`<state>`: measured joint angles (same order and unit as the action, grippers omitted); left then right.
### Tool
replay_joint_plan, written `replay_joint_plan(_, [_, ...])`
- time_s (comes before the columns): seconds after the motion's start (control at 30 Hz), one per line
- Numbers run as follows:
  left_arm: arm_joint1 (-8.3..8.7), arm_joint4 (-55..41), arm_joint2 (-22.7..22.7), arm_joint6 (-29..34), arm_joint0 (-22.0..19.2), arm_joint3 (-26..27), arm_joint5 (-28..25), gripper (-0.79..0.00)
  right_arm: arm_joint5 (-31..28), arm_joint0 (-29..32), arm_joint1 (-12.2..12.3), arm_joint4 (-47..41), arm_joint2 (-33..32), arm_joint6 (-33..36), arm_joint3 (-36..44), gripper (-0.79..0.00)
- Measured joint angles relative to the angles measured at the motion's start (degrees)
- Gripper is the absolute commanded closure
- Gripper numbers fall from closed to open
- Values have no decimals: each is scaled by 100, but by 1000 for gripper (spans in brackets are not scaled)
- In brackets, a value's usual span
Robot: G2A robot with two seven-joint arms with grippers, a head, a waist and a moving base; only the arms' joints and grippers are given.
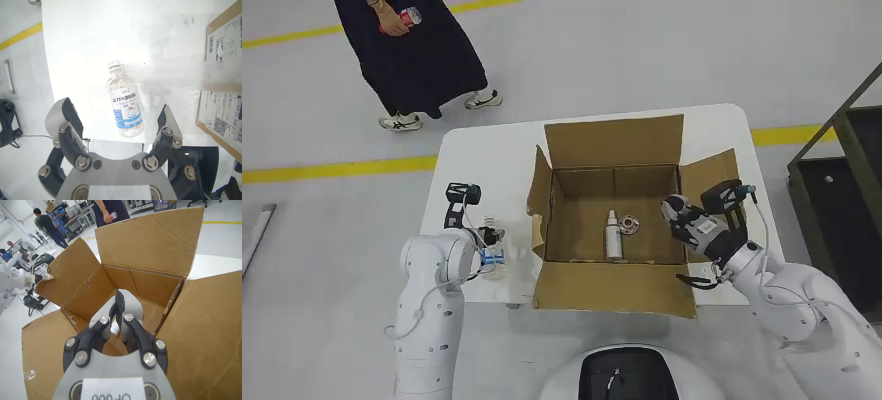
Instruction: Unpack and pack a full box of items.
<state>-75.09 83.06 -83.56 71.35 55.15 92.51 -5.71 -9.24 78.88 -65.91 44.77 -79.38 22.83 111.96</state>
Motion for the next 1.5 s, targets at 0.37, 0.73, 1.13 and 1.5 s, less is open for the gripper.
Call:
replay_joint_plan(0.37, [0,0,0,0,0,0,0,-785,451,-72,-18,763,252,201,534,0])
replay_joint_plan(0.73, [0,0,0,0,0,0,0,-785,3384,-1933,-521,2047,2514,1229,-510,0])
replay_joint_plan(1.13, [0,0,0,0,0,0,0,-785,3374,-1920,-524,2015,2516,1222,-519,0])
replay_joint_plan(1.5, [0,0,0,0,0,0,0,-785,5112,-2703,-930,1521,2991,2079,-933,0])
